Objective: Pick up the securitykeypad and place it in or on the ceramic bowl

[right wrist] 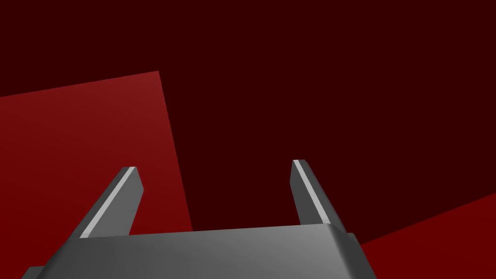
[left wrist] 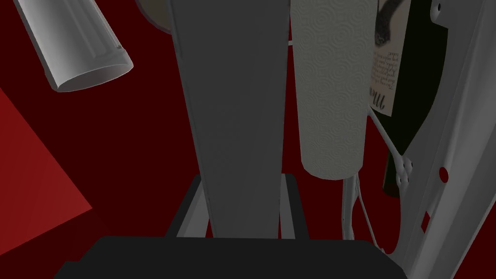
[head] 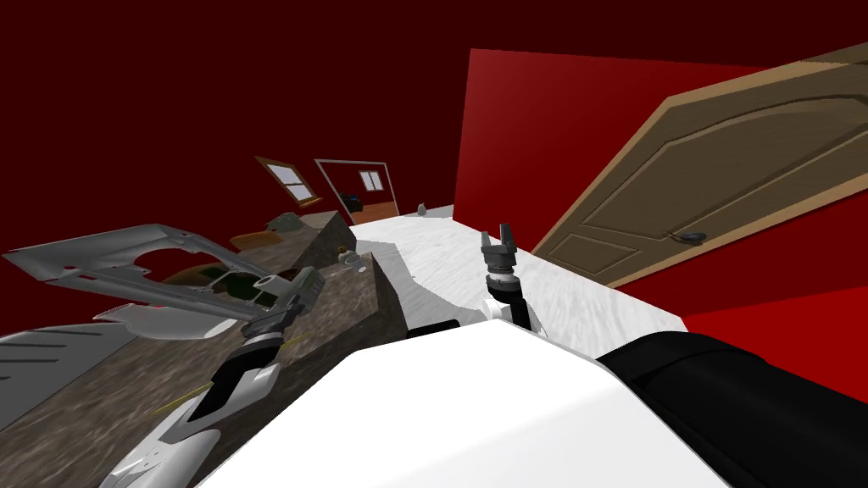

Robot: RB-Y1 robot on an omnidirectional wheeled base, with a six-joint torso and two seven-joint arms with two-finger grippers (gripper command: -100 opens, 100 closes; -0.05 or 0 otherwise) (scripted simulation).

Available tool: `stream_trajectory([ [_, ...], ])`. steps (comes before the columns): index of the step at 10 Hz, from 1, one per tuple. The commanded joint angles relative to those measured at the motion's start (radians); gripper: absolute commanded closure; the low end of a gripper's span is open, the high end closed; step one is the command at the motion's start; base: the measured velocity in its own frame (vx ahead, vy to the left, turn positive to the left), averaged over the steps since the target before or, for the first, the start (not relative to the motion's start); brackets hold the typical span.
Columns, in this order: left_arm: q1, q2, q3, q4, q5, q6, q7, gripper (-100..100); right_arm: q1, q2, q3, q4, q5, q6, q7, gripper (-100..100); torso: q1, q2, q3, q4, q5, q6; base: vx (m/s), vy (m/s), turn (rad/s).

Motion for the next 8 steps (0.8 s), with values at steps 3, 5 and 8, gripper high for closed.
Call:
stream_trajectory([
  [3, -0.002, 0.025, 0.005, 0.017, 0.071, 0.013, -0.042, 100, 0.000, 0.000, 0.000, 0.000, 0.000, 0.000, 0.000, 0, 0.002, 0.002, 0.002, 0.002, -0.002, 0.002, -0.036, 0.041, -0.120],
  [5, -0.002, 0.025, 0.005, 0.017, 0.071, 0.013, -0.042, 100, 0.000, 0.000, 0.000, 0.000, 0.000, 0.000, 0.000, 0, 0.001, 0.003, 0.002, 0.002, -0.002, 0.001, -0.011, 0.012, -0.036],
  [8, -0.006, 0.050, 0.009, 0.036, 0.140, 0.026, -0.084, 100, 0.000, 0.000, 0.000, 0.000, 0.000, 0.000, 0.000, 0, 0.003, 0.007, 0.005, 0.003, -0.004, -0.001, -0.064, 0.068, -0.099],
])
